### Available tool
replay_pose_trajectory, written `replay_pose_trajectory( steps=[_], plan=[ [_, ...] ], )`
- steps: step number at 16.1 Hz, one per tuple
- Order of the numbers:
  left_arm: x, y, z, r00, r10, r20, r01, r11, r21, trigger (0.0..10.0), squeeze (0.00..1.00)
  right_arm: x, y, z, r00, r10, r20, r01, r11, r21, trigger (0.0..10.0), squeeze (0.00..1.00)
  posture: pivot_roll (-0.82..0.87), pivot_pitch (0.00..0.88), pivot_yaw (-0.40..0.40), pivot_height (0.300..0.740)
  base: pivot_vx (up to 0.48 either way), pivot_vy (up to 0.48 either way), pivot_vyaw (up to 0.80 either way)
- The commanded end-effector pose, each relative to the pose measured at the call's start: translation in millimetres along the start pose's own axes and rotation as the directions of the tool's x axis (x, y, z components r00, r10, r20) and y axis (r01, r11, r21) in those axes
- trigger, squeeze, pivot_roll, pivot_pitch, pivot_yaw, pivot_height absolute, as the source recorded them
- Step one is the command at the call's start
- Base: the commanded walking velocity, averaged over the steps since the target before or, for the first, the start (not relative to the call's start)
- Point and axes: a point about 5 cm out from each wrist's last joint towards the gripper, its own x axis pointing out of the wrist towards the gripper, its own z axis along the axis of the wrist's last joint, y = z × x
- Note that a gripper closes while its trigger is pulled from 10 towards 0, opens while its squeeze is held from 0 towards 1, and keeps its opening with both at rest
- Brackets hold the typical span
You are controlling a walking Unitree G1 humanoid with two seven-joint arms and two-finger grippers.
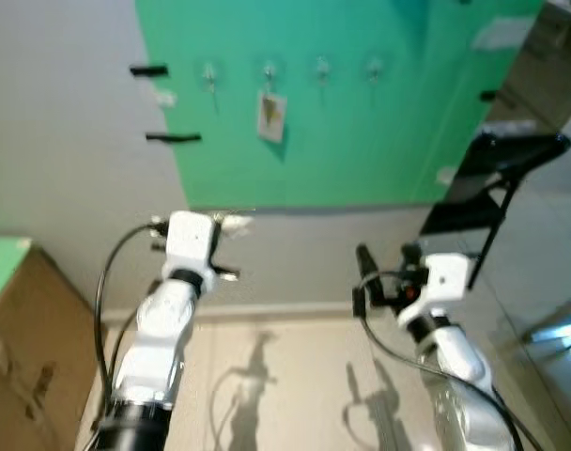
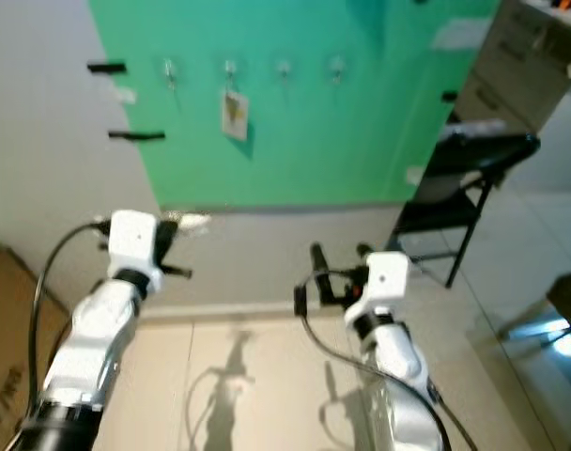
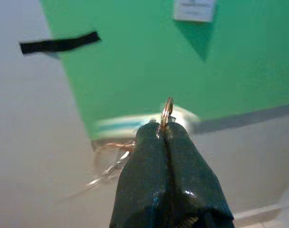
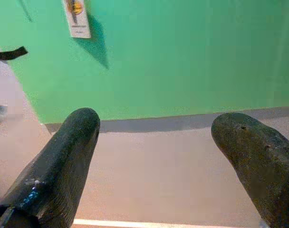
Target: Hang keys on a hook
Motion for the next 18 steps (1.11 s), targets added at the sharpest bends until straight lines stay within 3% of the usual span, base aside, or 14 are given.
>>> replay_pose_trajectory(
  steps=[1,8,10,12,16,18],
  plan=[
    [7.9,-13.4,11,0.999,-0.036,0.016,0.036,0.999,0.023,10.0,0.0,2.6,-4.6,5,1.0,-0.014,0.0,0.014,1.0,0.002,10.0,0.0,-0.07,0.0,-0.004,0.74,0.48,0.0,0.0],
    [12.1,-15.3,16,0.998,-0.068,-0.009,0.068,0.996,0.061,10.0,0.0,10.3,5.0,2,0.999,0.019,-0.03,-0.018,1.0,0.012,10.0,0.0,-0.06,0.0,0.008,0.74,0.48,0.0,0.0],
    [16.9,-11.6,13,0.997,-0.034,-0.073,0.046,0.985,0.169,10.0,0.0,10.8,5.1,1,0.999,0.019,-0.037,-0.018,1.0,0.015,10.0,0.0,-0.05,0.0,0.015,0.74,0.0,0.0,0.0],
    [20.0,-8.0,21,0.994,-0.079,-0.078,0.088,0.988,0.124,10.0,0.0,10.0,5.2,-1,0.999,0.018,-0.048,-0.018,1.0,0.018,10.0,0.0,-0.05,0.0,0.018,0.74,0.0,0.0,0.0],
    [31.4,15.2,50,0.975,-0.208,-0.076,0.215,0.972,0.099,10.0,0.0,9.6,7.7,-6,0.997,0.032,-0.069,-0.03,0.999,0.025,10.0,0.0,-0.04,0.0,0.017,0.74,0.0,0.0,0.0],
    [41.8,31.2,84,0.957,-0.285,-0.047,0.288,0.954,0.078,10.0,0.0,11.1,8.1,-7,0.996,0.042,-0.077,-0.04,0.999,0.027,10.0,0.0,-0.04,0.0,0.019,0.74,0.0,0.0,0.0]
  ],
)
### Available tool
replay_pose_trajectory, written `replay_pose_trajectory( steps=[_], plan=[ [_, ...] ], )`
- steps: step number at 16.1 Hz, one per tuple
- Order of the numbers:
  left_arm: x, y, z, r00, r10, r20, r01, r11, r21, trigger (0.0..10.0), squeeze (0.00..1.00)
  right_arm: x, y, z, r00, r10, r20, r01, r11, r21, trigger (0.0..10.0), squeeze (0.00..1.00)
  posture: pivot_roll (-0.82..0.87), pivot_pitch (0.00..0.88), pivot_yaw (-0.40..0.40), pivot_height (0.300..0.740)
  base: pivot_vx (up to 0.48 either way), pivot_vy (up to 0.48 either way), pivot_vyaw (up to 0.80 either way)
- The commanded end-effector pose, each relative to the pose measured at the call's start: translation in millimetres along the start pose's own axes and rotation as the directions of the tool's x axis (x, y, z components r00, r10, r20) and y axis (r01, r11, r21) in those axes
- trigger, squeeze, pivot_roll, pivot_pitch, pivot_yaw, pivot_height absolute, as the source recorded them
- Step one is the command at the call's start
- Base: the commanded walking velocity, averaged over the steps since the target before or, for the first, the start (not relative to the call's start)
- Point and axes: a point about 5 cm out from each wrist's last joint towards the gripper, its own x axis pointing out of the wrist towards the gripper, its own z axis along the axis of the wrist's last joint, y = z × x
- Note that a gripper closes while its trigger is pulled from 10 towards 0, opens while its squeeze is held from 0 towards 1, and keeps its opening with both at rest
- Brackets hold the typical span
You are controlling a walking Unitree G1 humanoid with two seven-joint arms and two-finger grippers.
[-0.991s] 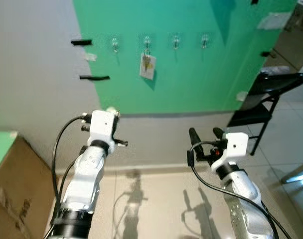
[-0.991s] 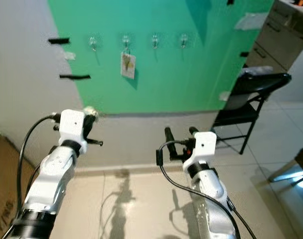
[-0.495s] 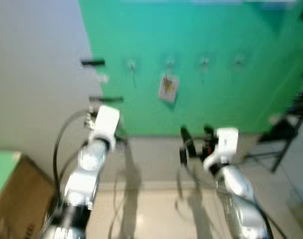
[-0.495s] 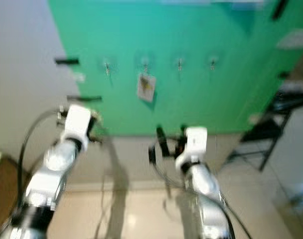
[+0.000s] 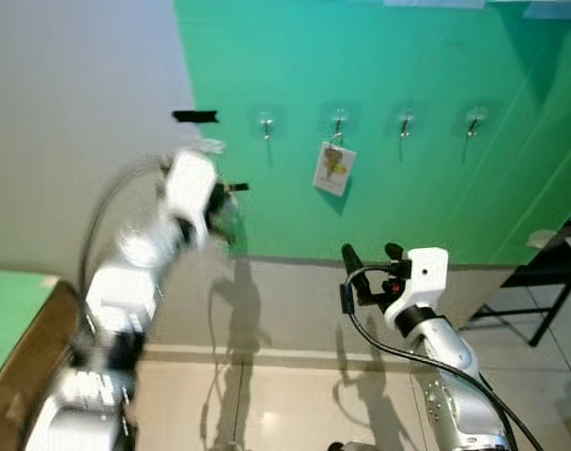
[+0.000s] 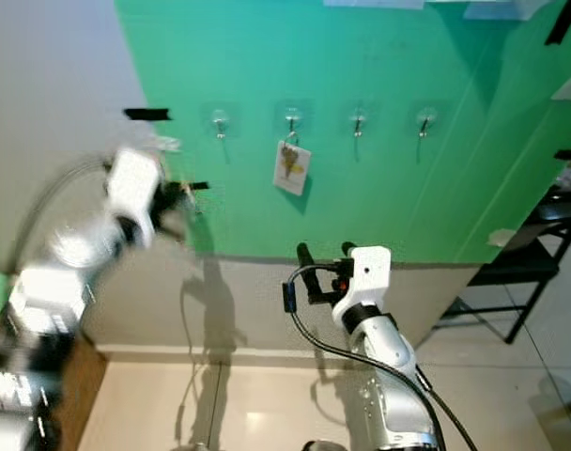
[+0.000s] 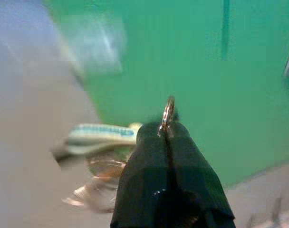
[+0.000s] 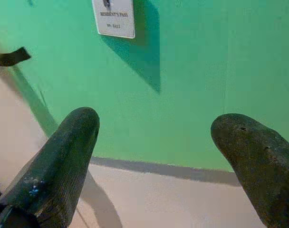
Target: Hang keys on a hook
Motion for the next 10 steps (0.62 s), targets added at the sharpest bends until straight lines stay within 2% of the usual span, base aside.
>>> replay_pose_trajectory(
  steps=[1,2,4,8,10],
  plan=[
    [2.0,-2.3,18,0.995,-0.083,0.049,0.086,0.995,-0.055,10.0,0.0,0.1,-2.2,-3,1.0,-0.006,-0.017,0.006,1.0,0.013,10.0,0.0,-0.04,0.0,0.02,0.74,0.0,0.0,0.0],
    [1.6,-11.8,42,0.959,-0.245,0.139,0.265,0.953,-0.147,10.0,0.0,1.8,-2.8,-2,1.0,-0.006,-0.017,0.006,1.0,0.015,10.0,0.0,-0.04,0.0,0.021,0.74,0.0,0.0,0.0],
    [5.2,-19.2,51,0.934,-0.314,0.172,0.342,0.925,-0.165,10.0,0.0,3.9,-1.9,-1,1.0,-0.005,-0.016,0.006,1.0,0.021,10.0,0.0,-0.04,0.0,0.022,0.74,0.0,0.0,0.0],
    [19.9,-23.6,62,0.905,-0.374,0.203,0.418,0.87,-0.263,10.0,0.0,8.1,-0.6,1,1.0,0.0,-0.01,0.0,1.0,0.018,10.0,0.0,-0.06,0.0,0.032,0.74,0.0,0.0,0.0],
    [23.6,-22.8,63,0.903,-0.376,0.209,0.424,0.86,-0.284,10.0,0.0,8.5,-1.5,2,1.0,-0.003,-0.009,0.003,1.0,0.017,10.0,0.0,-0.07,0.0,0.034,0.74,0.0,0.0,0.0]
  ],
)
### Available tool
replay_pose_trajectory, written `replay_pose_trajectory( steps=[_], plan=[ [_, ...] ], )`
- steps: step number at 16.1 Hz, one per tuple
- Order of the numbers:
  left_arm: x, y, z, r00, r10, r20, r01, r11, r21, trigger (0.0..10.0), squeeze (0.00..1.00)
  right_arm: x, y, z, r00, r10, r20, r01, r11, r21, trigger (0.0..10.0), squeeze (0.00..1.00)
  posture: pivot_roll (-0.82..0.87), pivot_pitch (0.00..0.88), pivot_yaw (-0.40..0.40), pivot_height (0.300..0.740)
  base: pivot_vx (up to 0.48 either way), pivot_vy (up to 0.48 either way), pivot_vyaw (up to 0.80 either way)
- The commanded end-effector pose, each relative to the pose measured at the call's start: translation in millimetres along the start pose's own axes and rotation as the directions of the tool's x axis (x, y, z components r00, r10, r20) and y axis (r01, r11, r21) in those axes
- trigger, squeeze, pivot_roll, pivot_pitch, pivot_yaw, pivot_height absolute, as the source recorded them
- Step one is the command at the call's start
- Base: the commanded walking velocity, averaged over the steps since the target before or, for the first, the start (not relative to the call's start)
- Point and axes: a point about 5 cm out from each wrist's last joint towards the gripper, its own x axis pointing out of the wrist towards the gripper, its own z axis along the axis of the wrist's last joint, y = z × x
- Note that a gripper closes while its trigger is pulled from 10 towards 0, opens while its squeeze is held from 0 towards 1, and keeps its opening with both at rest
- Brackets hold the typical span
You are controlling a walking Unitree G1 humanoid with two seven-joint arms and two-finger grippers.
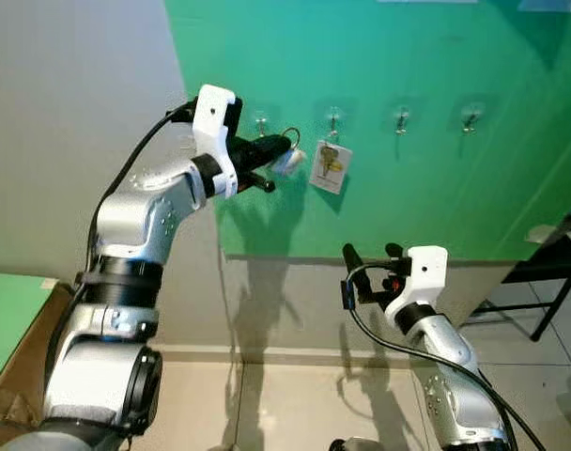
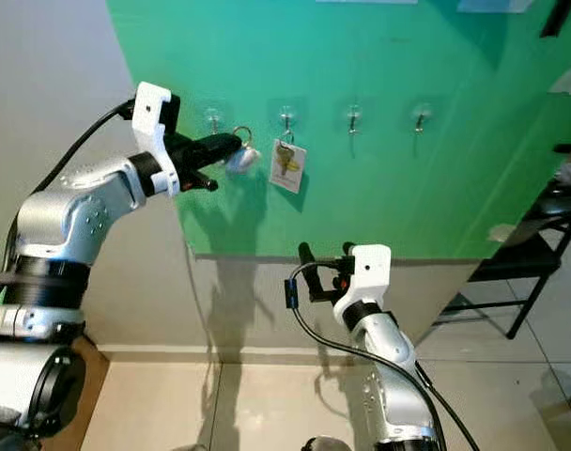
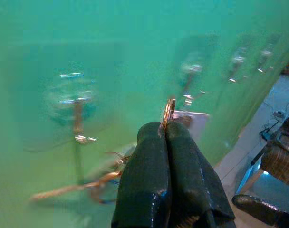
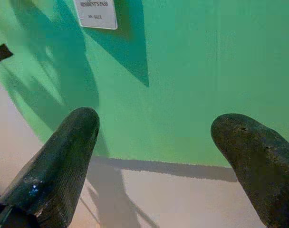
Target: Hang keys on a hook
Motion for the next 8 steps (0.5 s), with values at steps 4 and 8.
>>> replay_pose_trajectory(
  steps=[4,8],
  plan=[
    [0.4,-0.3,5.7,0.999,-0.034,0.019,0.035,0.999,-0.042,10.0,0.0,1.6,-0.9,0.6,1.0,-0.008,-0.002,0.008,1.0,0.008,10.0,0.0,-0.07,0.0,0.038,0.74,0.0,0.0,0.0],
    [-7.0,-4.8,4.1,0.999,-0.048,0.025,0.049,0.997,-0.055,10.0,0.0,-0.8,-0.7,-4.3,1.0,0.0,-0.026,0.0,1.0,0.009,10.0,0.0,-0.06,0.0,0.022,0.74,0.0,0.0,0.0]
  ],
)
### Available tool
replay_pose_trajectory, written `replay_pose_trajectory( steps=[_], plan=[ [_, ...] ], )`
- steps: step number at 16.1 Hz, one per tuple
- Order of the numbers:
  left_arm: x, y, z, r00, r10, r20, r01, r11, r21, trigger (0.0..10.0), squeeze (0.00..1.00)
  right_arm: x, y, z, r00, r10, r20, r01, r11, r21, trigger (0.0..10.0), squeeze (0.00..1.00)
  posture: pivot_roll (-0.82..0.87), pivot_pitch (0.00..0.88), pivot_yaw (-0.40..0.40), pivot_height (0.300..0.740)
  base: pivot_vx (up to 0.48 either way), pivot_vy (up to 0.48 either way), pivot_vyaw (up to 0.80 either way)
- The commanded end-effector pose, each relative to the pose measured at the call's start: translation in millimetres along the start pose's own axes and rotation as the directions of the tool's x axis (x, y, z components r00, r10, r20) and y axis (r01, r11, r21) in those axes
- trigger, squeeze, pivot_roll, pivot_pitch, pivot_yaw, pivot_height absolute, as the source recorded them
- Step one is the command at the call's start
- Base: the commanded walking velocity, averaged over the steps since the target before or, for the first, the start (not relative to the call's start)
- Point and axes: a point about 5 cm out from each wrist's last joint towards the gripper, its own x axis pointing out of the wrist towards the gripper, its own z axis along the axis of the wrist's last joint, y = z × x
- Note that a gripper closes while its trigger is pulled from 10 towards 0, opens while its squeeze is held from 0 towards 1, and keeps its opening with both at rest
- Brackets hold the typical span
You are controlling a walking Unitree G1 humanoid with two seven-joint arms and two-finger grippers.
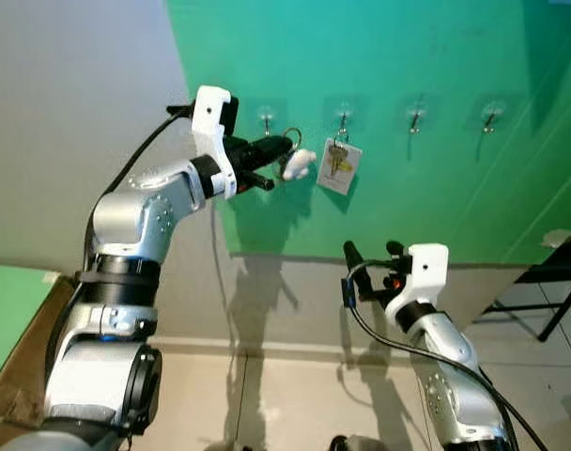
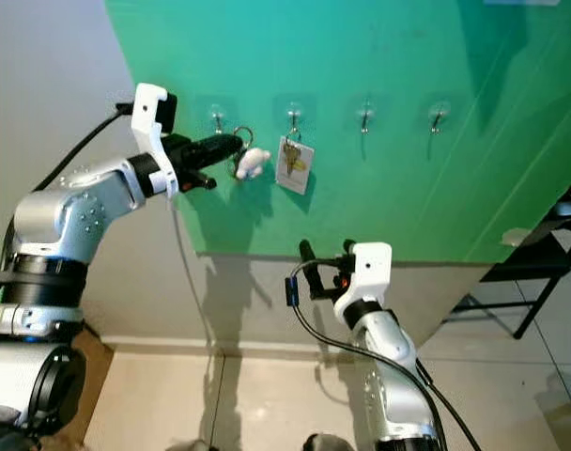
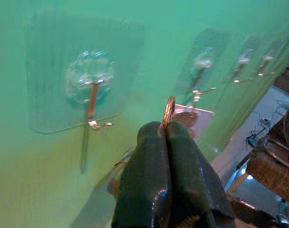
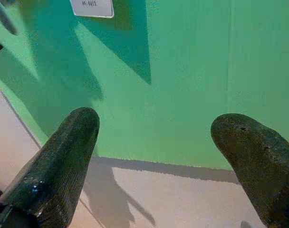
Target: Hang keys on a hook
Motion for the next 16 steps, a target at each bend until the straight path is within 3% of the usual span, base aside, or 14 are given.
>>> replay_pose_trajectory(
  steps=[1,6,10,16],
  plan=[
    [-3.7,-4.1,4,1.0,-0.017,0.014,0.017,1.0,0.004,10.0,0.0,-0.5,-0.5,-4,1.0,0.004,-0.027,-0.004,1.0,0.008,10.0,0.0,-0.05,0.0,0.018,0.74,0.0,0.0,0.0],
    [-11.0,-4.0,9,0.999,0.009,0.031,-0.009,1.0,0.02,10.0,0.0,1.1,-2.8,-5,0.999,0.012,-0.039,-0.011,1.0,0.003,10.0,0.0,-0.04,0.0,0.003,0.74,0.0,0.0,0.0],
    [-11.3,9.6,5,0.997,0.069,0.032,-0.069,0.998,-0.005,10.0,0.0,2.0,-2.2,-7,0.998,0.022,-0.051,-0.022,1.0,0.001,10.0,0.0,-0.04,0.0,-0.003,0.74,0.0,0.0,0.0],
    [-10.7,15.4,4,0.995,0.087,0.05,-0.083,0.994,-0.07,10.0,0.0,0.3,-3.2,-9,0.998,0.014,-0.058,-0.013,1.0,0.009,10.0,0.0,-0.05,0.0,0.003,0.74,0.0,0.0,0.0]
  ],
)
